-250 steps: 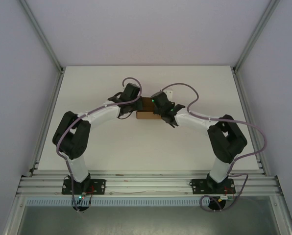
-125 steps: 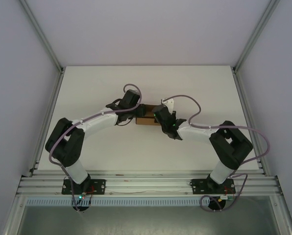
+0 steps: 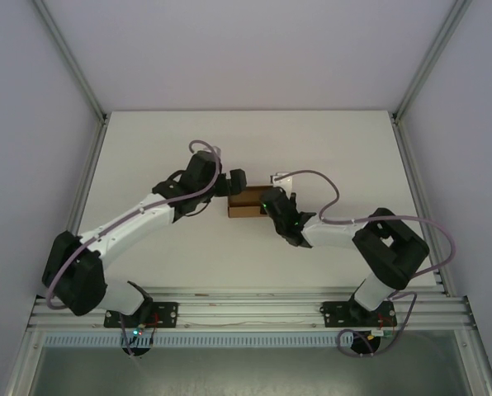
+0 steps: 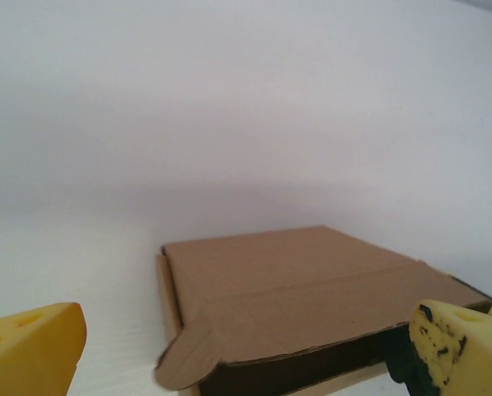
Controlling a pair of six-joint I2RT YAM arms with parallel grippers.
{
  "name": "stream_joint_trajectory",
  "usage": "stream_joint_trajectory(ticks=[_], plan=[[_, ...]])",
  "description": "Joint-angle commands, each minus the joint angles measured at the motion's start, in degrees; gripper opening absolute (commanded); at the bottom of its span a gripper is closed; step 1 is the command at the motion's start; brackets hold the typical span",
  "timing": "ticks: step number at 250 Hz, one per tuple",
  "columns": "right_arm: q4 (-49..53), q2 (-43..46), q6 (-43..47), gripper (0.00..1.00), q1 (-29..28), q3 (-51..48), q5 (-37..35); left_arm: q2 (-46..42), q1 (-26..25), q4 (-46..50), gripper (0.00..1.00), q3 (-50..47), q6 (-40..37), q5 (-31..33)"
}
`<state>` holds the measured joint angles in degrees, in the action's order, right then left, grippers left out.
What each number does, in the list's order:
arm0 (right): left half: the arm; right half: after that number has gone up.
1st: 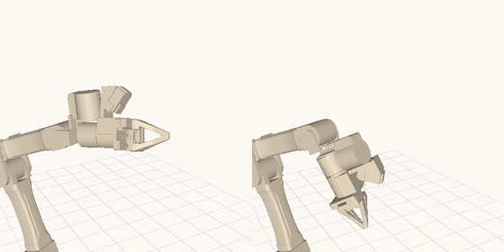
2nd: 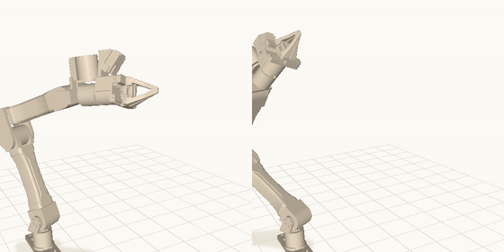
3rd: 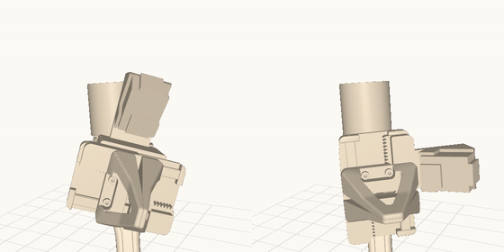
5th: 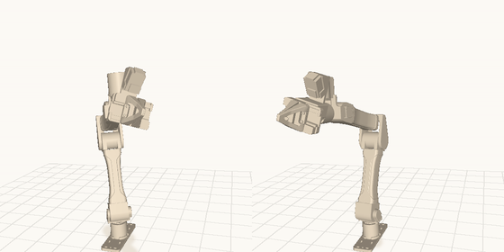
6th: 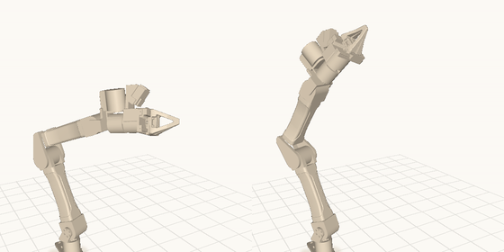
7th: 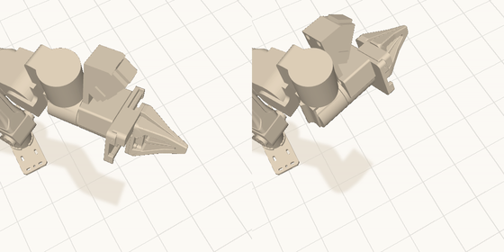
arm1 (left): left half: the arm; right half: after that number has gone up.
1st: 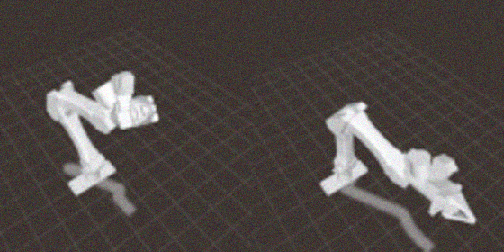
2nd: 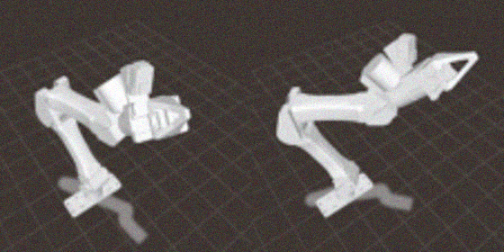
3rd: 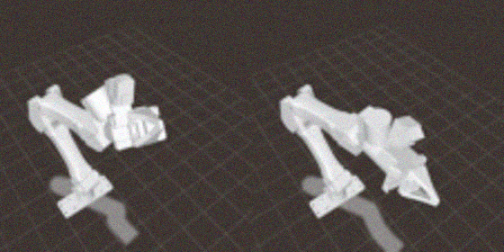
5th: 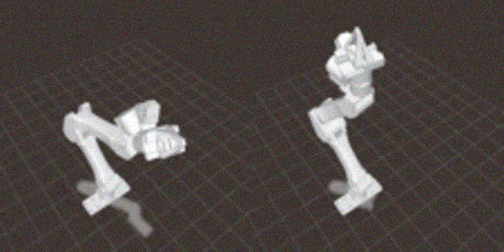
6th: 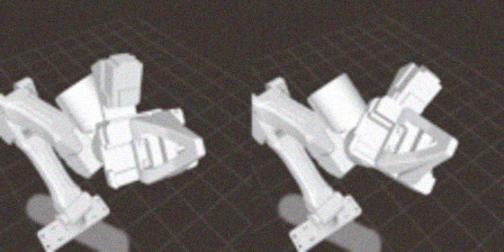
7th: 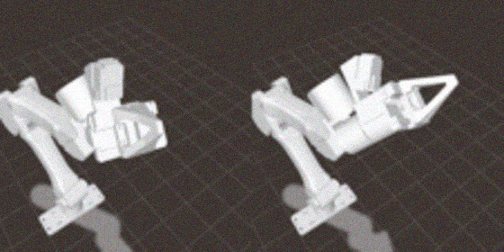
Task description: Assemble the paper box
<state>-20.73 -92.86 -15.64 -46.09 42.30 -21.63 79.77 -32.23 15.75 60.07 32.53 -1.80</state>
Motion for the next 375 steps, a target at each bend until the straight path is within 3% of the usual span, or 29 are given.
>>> stream_joint_trajectory(ticks=[1, 17, 84, 168, 224, 285, 375], plan=[[1.3, 0.0, 1.2, 0.04, -0.7, -1.5, 0.0, -1.8, 0.4, 5.0, 1.0, 2.7, 1.7, 10.1], [0.7, -0.2, 1.0, 0.04, -1.0, -2.1, -0.6, -0.8, 1.8, 5.2, 1.0, 3.4, 2.8, 9.5], [1.5, 0.3, 1.4, 0.09, -2.6, -2.6, -1.5, 8.0, 8.2, -7.2, 1.0, 0.3, 7.1, -7.9], [4.0, 2.5, 2.1, 0.16, -4.2, -4.1, -0.5, 11.0, 8.1, -19.6, 0.76, -9.4, 10.8, -18.6], [6.3, 6.6, 0.5, 0.24, -5.4, -6.6, 3.3, 10.1, 5.9, -22.8, 0.62, -14.9, 11.3, -18.8], [16.6, 14.8, -2.9, 0.41, -5.8, -8.9, 7.7, 12.0, 4.3, -25.0, 0.51, -17.0, 10.8, -18.2], [32.2, 37.8, -9.3, 0.85, -5.8, -17.1, 8.6, 15.2, 4.0, -31.1, 0.47, -20.8, 9.3, -20.9]])
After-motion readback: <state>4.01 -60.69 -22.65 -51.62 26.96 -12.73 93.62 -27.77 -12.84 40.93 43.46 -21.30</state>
